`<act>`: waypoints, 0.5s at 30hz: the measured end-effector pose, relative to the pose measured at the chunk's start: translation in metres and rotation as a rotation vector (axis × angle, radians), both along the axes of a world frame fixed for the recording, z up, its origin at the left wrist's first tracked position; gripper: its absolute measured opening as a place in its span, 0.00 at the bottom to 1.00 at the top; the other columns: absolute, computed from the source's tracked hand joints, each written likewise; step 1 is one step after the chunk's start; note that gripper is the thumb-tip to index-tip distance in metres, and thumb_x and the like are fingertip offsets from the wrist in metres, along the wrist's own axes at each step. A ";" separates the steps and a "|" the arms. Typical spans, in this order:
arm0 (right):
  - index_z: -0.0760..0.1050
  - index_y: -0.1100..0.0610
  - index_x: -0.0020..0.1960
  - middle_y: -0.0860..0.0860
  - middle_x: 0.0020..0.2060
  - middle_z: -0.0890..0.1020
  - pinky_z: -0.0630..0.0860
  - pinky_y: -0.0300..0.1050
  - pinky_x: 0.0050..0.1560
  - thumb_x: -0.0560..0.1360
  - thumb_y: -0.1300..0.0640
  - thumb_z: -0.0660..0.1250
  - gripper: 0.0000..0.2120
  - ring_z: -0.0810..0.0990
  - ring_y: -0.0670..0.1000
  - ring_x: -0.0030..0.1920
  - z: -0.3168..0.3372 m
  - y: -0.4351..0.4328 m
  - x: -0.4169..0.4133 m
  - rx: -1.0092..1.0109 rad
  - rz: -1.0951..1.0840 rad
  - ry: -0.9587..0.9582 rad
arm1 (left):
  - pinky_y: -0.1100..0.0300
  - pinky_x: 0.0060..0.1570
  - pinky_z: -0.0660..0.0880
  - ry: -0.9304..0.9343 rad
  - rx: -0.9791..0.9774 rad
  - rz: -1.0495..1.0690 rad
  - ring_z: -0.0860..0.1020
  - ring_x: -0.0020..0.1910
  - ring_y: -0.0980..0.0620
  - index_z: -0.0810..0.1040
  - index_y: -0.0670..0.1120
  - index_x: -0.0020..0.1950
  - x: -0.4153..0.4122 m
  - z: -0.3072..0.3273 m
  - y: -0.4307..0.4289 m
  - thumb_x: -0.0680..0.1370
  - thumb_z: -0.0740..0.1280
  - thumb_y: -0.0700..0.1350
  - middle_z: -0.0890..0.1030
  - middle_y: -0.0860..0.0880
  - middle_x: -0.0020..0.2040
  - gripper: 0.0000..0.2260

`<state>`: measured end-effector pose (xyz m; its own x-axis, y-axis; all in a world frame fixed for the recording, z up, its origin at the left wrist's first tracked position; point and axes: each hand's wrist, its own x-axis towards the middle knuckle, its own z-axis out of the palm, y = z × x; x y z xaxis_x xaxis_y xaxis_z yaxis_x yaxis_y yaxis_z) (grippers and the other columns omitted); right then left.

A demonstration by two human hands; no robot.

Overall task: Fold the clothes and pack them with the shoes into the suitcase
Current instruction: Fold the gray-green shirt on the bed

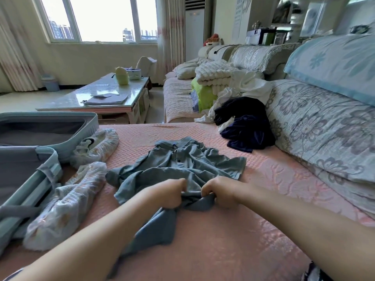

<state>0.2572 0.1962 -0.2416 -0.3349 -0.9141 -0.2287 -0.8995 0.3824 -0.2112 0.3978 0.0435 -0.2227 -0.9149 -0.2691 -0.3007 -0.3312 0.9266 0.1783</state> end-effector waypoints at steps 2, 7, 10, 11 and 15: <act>0.84 0.49 0.49 0.46 0.46 0.82 0.78 0.44 0.51 0.69 0.66 0.62 0.17 0.79 0.50 0.49 0.009 0.000 -0.002 -0.126 -0.067 -0.063 | 0.60 0.33 0.67 0.031 0.100 0.070 0.73 0.47 0.48 0.73 0.50 0.65 0.001 0.010 -0.010 0.76 0.56 0.35 0.76 0.45 0.56 0.21; 0.78 0.55 0.33 0.47 0.26 0.75 0.68 0.44 0.32 0.68 0.69 0.59 0.13 0.71 0.52 0.33 0.044 0.017 -0.015 0.129 -0.241 -0.434 | 0.63 0.34 0.73 -0.218 0.498 0.064 0.76 0.37 0.53 0.82 0.48 0.52 0.002 0.021 -0.016 0.74 0.58 0.34 0.79 0.52 0.38 0.17; 0.85 0.59 0.51 0.49 0.41 0.86 0.75 0.47 0.44 0.74 0.65 0.63 0.13 0.80 0.52 0.41 0.043 0.031 -0.027 0.289 -0.205 -0.694 | 0.61 0.35 0.78 -0.512 0.694 0.020 0.80 0.35 0.51 0.80 0.50 0.55 0.001 0.022 -0.002 0.80 0.61 0.41 0.83 0.50 0.40 0.09; 0.83 0.59 0.56 0.52 0.46 0.87 0.77 0.48 0.47 0.75 0.65 0.63 0.14 0.82 0.53 0.44 0.040 0.031 -0.034 0.215 -0.235 -0.742 | 0.61 0.36 0.78 -0.478 0.684 0.008 0.82 0.37 0.50 0.80 0.49 0.55 -0.004 0.020 -0.001 0.81 0.62 0.43 0.84 0.49 0.42 0.08; 0.82 0.54 0.46 0.54 0.44 0.85 0.78 0.42 0.38 0.76 0.69 0.62 0.14 0.81 0.50 0.38 0.035 0.019 -0.063 -0.372 -0.492 -0.534 | 0.64 0.34 0.77 0.018 0.551 0.030 0.84 0.40 0.49 0.82 0.46 0.50 -0.039 0.016 -0.001 0.79 0.63 0.37 0.84 0.53 0.38 0.10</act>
<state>0.1944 0.2156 -0.2069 -0.6498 -0.7382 -0.1814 -0.3888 0.5278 -0.7551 0.3584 0.0427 -0.2068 -0.9155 -0.1024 -0.3891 -0.3487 0.6846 0.6401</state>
